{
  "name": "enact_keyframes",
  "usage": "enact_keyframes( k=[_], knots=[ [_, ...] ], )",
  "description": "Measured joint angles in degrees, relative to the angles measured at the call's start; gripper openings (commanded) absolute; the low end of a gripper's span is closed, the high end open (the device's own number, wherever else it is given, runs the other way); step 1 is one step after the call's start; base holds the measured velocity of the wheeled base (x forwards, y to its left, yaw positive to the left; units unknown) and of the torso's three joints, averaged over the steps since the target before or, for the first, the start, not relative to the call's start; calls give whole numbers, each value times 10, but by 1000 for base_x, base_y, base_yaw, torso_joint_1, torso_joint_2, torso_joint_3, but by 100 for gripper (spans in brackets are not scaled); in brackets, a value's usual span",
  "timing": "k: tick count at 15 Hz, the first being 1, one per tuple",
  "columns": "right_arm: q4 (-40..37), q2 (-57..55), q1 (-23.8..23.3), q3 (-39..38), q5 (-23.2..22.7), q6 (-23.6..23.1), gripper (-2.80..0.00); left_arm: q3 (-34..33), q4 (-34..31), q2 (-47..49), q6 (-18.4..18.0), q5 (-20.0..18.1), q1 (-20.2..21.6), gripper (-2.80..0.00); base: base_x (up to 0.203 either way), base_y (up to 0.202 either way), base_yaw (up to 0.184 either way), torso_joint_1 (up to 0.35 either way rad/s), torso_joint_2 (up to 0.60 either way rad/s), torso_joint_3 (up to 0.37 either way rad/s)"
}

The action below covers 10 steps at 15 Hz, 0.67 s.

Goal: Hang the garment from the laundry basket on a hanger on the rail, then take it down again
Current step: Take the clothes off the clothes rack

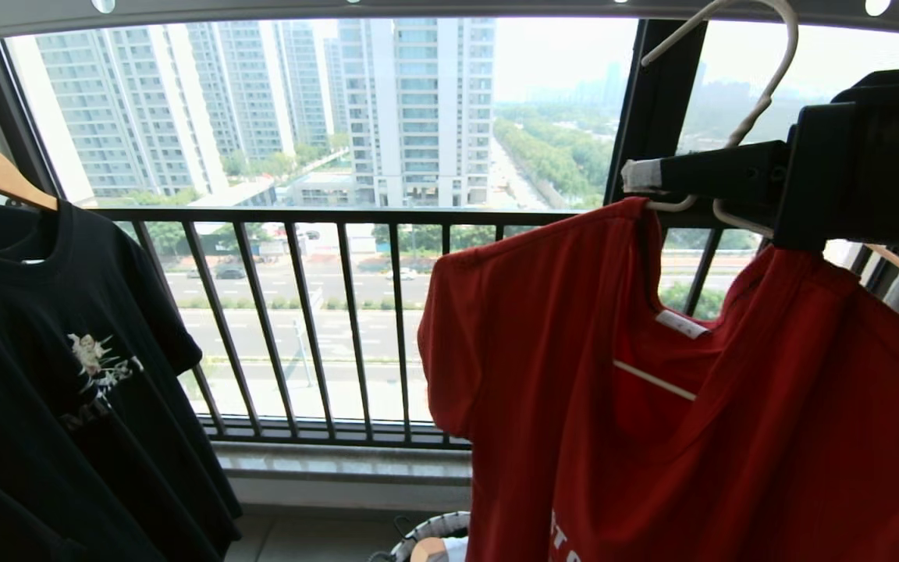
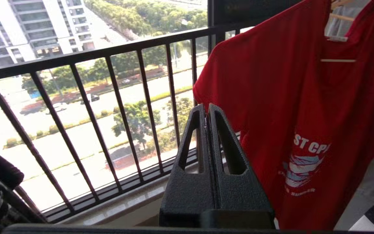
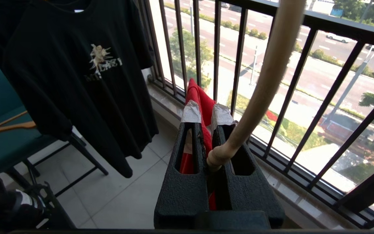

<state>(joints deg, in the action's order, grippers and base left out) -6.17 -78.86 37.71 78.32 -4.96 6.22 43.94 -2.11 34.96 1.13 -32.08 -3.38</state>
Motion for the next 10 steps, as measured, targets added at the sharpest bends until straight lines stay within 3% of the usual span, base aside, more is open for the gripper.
enact_keyframes(
  k=[3,5,7,8,9,10],
  knots=[
    [4,-43,2,32,31,2,-280,109,2,153,57,-109,-118,-280,0,0,0,0,0,0],
    [23,-69,11,43,56,3,-280,143,4,238,84,-138,-169,-280,0,0,0,0,0,0],
    [45,-92,33,48,81,6,-280,164,5,306,92,-140,-200,-280,0,0,0,0,0,0],
    [53,-102,46,53,96,8,-280,175,5,336,93,-129,-209,-199,0,0,0,0,0,0],
    [57,-111,56,63,108,14,-280,186,5,361,94,-112,-217,0,0,0,0,0,0,0],
    [57,-118,70,72,115,23,-280,198,6,382,94,-90,-226,0,0,0,0,0,0,0]
  ],
)
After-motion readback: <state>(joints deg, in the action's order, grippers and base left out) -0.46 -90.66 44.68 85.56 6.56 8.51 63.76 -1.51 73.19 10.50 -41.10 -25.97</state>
